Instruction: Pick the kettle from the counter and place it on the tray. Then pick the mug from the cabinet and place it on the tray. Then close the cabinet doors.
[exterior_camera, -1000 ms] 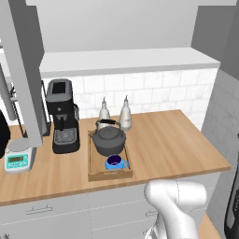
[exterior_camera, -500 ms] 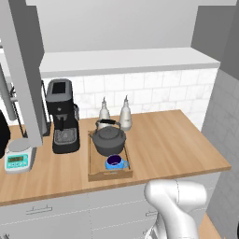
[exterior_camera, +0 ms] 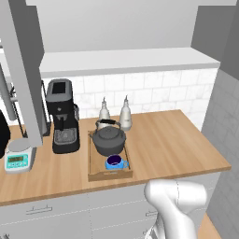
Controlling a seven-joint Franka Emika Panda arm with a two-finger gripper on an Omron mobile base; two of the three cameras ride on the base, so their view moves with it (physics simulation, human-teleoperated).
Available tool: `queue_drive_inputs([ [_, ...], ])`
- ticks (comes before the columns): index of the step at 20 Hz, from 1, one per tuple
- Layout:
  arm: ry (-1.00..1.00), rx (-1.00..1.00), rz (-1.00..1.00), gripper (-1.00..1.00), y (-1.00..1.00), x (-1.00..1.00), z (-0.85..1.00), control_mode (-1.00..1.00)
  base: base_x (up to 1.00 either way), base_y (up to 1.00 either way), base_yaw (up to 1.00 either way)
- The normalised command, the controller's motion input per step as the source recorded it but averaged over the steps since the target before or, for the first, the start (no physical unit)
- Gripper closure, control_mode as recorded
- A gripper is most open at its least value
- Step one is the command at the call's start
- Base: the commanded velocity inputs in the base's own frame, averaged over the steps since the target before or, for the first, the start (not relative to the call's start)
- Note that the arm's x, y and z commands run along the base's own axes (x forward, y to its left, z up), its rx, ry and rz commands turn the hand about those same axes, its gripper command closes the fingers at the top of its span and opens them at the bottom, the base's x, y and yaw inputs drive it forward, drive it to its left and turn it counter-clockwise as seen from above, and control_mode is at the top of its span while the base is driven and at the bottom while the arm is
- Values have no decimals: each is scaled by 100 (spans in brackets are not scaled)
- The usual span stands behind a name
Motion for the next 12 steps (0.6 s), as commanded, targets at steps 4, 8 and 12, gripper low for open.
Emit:
queue_drive_inputs([
  [4, -18, 0, -7, -100, -46, -2, 0, -100, 0, 0, 0],
  [8, -13, 0, -4, -100, -33, 0, 0, -100, 0, 0, 0],
  [12, -10, 0, -3, -100, -38, 0, 0, -100, 0, 0, 0],
])
